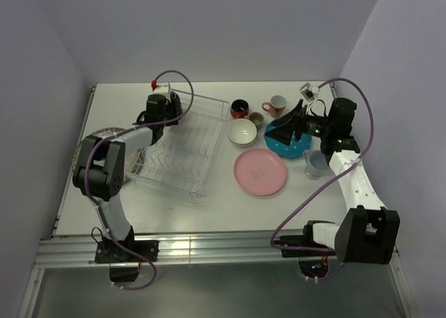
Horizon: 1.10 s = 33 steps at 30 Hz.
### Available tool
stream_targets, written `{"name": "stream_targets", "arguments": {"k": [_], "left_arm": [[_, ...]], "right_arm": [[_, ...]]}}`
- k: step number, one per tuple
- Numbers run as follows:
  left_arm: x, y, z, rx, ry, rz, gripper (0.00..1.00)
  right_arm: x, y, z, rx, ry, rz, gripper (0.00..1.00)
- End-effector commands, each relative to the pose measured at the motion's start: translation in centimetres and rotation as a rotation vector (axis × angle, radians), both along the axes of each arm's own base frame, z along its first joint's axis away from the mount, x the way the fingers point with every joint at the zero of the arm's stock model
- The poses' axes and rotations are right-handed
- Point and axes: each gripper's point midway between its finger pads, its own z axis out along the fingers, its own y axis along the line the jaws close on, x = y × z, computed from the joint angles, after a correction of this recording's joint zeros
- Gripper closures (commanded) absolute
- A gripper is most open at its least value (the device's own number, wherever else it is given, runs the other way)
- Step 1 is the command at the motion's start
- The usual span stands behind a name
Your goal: Load the mixed dishes into the dish rack
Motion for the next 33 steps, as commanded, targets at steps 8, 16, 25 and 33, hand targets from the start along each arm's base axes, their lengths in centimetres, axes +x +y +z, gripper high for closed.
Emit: {"name": "stream_targets", "arguments": {"k": [8, 16, 25, 33], "left_arm": [[-0.6, -0.6, 5.5, -0.067, -0.111, -0.034, 0.35], [-2.9, -1.5, 10.6, -0.091, -0.163, -0.128, 0.33], [-9.1, 1.0, 18.1, -0.096, -0.231, -0.097, 0.18], [-18.2, 8.5, 18.3, -0.489, -0.207, 0.277, 0.01]], "right_arm": [[0.1, -0.2, 0.1, -0.011, -0.031, 0.005, 0.18], [-0.1, -0.2, 0.1, -0.023, -0.041, 0.015, 0.18], [-0.4, -0.4, -0.1, -0.065, -0.071, 0.020, 0.18], [-0.3, -0.5, -0.4, -0.092, -0.065, 0.002, 0.18]]}}
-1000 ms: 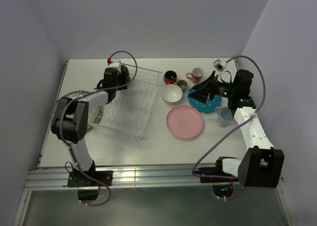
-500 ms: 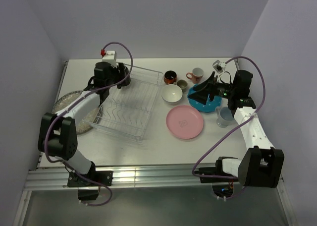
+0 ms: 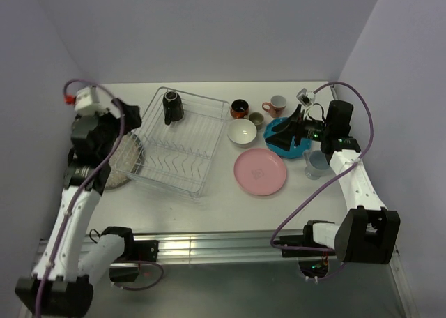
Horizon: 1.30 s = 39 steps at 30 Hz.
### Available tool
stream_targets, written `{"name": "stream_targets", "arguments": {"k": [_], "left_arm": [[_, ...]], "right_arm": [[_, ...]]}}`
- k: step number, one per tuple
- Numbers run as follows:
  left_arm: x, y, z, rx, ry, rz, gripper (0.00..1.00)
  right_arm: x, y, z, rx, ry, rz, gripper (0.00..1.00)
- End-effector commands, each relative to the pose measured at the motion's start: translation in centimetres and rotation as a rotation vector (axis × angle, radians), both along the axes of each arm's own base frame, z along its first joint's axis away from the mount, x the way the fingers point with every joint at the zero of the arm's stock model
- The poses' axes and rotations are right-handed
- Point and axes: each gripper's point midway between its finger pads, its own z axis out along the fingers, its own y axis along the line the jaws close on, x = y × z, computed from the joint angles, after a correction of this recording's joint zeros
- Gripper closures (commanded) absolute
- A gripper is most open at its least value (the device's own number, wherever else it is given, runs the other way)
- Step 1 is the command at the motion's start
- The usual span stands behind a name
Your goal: Load the mixed dishes into the dish rack
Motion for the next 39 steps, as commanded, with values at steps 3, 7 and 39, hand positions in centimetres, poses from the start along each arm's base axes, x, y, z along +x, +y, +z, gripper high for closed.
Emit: {"name": "stream_targets", "arguments": {"k": [3, 7, 39], "left_arm": [[-6.6, 6.1, -5.0, -0.442, 0.092, 0.332, 0.01], [-9.5, 9.6, -7.5, -0.594, 0.106, 0.571, 0.02], [-5.9, 11.8, -22.9, -0.788, 0.508, 0.540, 0.21]], "right_arm": [[0.3, -0.3, 1.9, -0.032, -0.085, -0.018, 0.18], [0.1, -0.3, 2.1, -0.027, -0.085, -0.021, 0.18], [-1.3, 0.5, 2.8, 0.003, -0.076, 0.055, 0.18]]}}
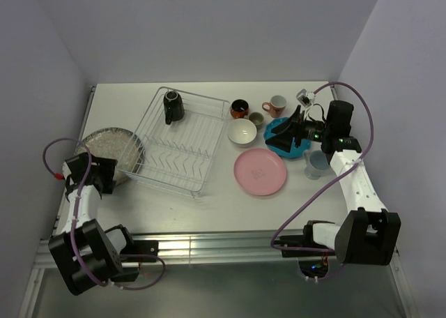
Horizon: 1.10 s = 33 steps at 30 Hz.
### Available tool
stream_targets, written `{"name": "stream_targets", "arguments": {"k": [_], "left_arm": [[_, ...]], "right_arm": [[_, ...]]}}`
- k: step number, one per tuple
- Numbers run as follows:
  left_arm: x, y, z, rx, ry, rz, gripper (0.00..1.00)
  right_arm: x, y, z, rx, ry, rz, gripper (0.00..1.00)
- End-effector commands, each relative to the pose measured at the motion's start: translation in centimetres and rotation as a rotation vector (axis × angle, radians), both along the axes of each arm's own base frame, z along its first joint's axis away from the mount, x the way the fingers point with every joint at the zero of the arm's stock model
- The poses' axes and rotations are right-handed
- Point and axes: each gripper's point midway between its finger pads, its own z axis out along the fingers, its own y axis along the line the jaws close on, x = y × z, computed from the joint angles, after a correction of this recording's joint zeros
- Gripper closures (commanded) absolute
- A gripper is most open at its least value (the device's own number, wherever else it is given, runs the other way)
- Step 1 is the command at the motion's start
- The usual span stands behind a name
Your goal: Load the mixed dishes into the dish rack
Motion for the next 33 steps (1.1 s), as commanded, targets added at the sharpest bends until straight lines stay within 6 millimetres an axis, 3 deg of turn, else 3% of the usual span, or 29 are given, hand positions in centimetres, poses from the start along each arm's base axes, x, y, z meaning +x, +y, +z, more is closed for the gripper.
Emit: {"name": "stream_targets", "arguments": {"k": [1, 7, 17, 22, 25, 29, 33], "left_arm": [[2.8, -1.4, 2.9, 0.010, -0.144, -0.175, 0.23], [2.3, -3.2, 2.9, -0.027, -0.157, -0.272, 0.28], [-0.2, -5.4, 1.0, -0.071, -0.128, -0.338, 0.30], [-0.8, -2.5, 0.9, -0.008, -0.061, -0.181, 0.25], [-0.8, -1.5, 0.7, -0.057, -0.077, -0.078, 0.24], [-0.7, -0.9, -0.5, -0.117, -0.014, -0.013, 0.24], [-1.9, -0.4, -2.7, -0.151, 0.131, 0.050, 0.27]], "right_arm": [[-0.5, 0.3, 2.5, -0.002, -0.091, 0.030, 0.18], [-0.4, 0.3, 2.5, -0.001, -0.087, 0.029, 0.18], [-0.5, 0.3, 2.5, 0.001, -0.086, 0.034, 0.18], [-0.5, 0.3, 2.4, 0.002, -0.084, 0.033, 0.18], [-0.5, 0.3, 2.4, 0.002, -0.083, 0.033, 0.18], [-0.5, 0.3, 2.4, 0.002, -0.084, 0.036, 0.18], [-0.4, 0.3, 2.4, 0.000, -0.085, 0.036, 0.18]]}}
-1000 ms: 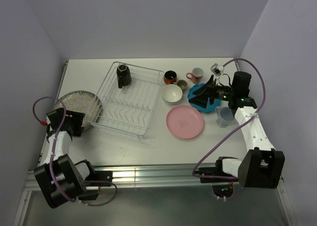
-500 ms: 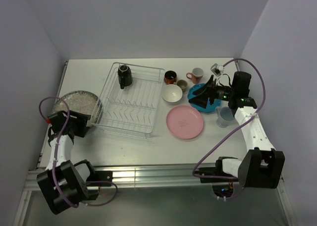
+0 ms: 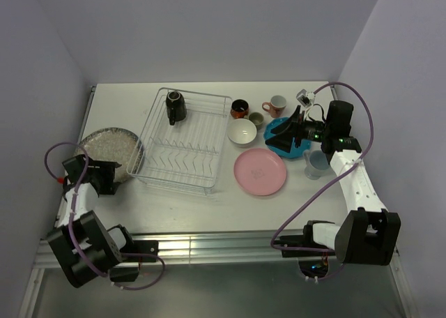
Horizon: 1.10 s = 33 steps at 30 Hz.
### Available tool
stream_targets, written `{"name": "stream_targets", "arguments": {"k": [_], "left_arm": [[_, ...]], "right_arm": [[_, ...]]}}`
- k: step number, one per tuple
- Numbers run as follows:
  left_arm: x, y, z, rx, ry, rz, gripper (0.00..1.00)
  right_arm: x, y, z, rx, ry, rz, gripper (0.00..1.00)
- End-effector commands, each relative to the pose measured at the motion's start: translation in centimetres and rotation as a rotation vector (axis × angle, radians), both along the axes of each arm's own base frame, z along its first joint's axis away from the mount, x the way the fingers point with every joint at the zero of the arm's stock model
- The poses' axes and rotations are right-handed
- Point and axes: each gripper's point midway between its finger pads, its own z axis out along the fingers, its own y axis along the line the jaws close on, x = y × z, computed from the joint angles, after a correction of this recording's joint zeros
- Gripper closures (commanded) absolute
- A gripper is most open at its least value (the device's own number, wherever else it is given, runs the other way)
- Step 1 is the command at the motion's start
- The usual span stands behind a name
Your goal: Load the mixed dishes into the dish rack
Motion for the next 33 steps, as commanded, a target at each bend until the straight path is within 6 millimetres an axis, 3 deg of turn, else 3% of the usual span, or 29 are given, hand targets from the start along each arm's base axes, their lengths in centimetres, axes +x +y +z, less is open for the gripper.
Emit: {"name": "stream_targets", "arguments": {"k": [1, 7, 14, 19, 26, 33], "left_arm": [[-1.8, 1.3, -2.2, -0.004, 0.163, 0.098, 0.28], [-2.5, 1.9, -2.9, 0.005, 0.225, 0.133, 0.30], [-2.1, 3.6, 0.4, 0.118, 0.149, 0.172, 0.26], [-2.5, 3.8, 1.7, 0.158, 0.137, 0.165, 0.20], [-4.8, 2.4, -0.8, 0.086, 0.246, 0.177, 0.24], [-3.8, 2.4, -3.5, 0.047, 0.265, 0.166, 0.31]], "right_arm": [[-0.3, 0.2, 2.3, -0.003, -0.087, 0.027, 0.18], [-0.2, 0.2, 2.2, -0.003, -0.084, 0.028, 0.18], [-0.2, 0.3, 2.1, -0.003, -0.080, 0.029, 0.18], [-0.2, 0.2, 2.1, -0.005, -0.081, 0.027, 0.18], [-0.2, 0.4, 2.1, -0.005, -0.084, 0.033, 0.18], [-0.3, 0.4, 2.2, -0.007, -0.088, 0.036, 0.18]]}}
